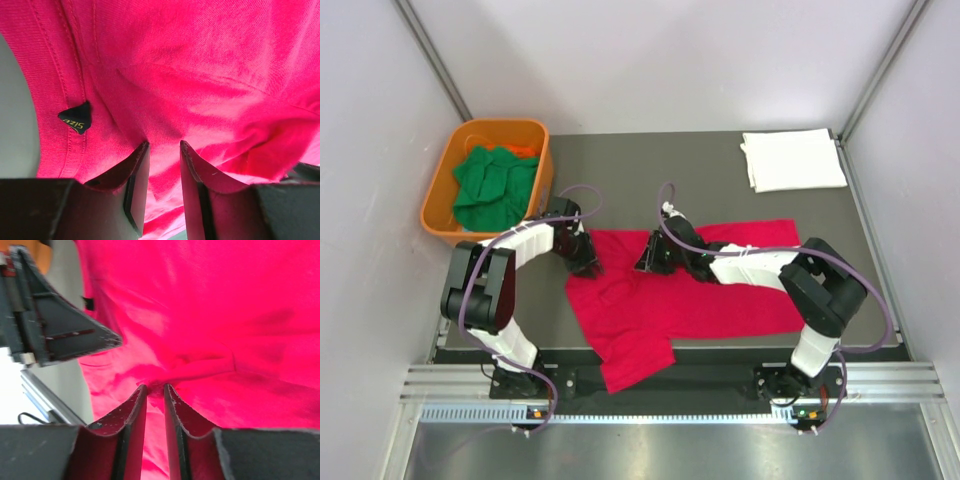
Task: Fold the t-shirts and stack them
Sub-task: Fold the tshirt
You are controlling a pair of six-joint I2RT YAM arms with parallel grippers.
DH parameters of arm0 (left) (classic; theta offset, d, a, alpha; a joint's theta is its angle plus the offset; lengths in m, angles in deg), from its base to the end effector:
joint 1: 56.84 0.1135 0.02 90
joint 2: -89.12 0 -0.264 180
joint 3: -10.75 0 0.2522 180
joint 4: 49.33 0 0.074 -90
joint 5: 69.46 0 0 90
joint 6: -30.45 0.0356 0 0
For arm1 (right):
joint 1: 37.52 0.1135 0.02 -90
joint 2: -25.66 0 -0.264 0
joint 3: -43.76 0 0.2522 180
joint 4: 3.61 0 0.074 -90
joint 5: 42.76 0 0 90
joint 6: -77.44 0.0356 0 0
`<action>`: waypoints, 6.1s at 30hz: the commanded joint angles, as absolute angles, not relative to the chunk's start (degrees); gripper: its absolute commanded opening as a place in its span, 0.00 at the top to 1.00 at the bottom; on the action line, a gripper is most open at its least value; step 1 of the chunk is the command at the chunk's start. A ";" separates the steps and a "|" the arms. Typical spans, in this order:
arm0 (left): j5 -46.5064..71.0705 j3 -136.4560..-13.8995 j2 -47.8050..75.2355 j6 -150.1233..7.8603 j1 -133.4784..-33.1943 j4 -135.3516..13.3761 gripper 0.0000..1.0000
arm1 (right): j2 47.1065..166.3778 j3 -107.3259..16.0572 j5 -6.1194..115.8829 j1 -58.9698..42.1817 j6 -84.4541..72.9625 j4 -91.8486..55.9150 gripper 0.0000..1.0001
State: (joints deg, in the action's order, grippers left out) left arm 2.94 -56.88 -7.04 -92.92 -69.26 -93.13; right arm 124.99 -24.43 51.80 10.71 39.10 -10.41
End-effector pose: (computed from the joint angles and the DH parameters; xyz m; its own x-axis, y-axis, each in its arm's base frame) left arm 0.2933 -0.0756 0.1527 -0.9392 -0.3300 -0.0950 -0.2658 0.8736 -0.4076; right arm 0.2410 0.2741 0.1763 -0.8700 0.1997 -0.4509 -0.1659 0.7426 0.6489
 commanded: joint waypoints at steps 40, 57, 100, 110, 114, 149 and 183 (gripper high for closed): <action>11.58 -58.64 -7.91 -90.93 -69.41 -94.29 0.62 | 124.01 -24.41 48.29 12.22 45.53 -18.97 0.69; 12.89 -60.13 -4.67 -91.19 -69.75 -97.10 0.62 | 123.40 -32.48 38.46 12.40 38.95 -35.37 1.00; 22.83 -42.38 33.67 -142.05 -131.95 -123.65 0.63 | 87.10 -11.05 55.94 -10.36 34.11 -35.13 0.57; 22.12 -37.11 26.82 -145.43 -137.61 -114.25 0.61 | 85.34 -8.59 56.91 -11.59 34.64 -33.98 0.57; 24.23 -39.92 24.97 -141.47 -137.78 -113.02 0.59 | 85.34 -8.32 57.26 -11.59 34.81 -33.72 0.57; 31.00 -54.77 19.16 -125.58 -124.27 -118.72 1.00 | 82.44 -14.21 46.29 -28.45 42.19 -60.77 0.58; 29.59 -61.54 21.18 -105.96 -103.86 -115.56 1.00 | 82.52 5.48 40.21 -72.85 32.70 -54.20 0.63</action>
State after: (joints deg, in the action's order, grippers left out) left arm 28.09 -61.07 20.11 -106.31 -104.43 -116.26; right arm 80.88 4.48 39.60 -72.55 33.42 -57.12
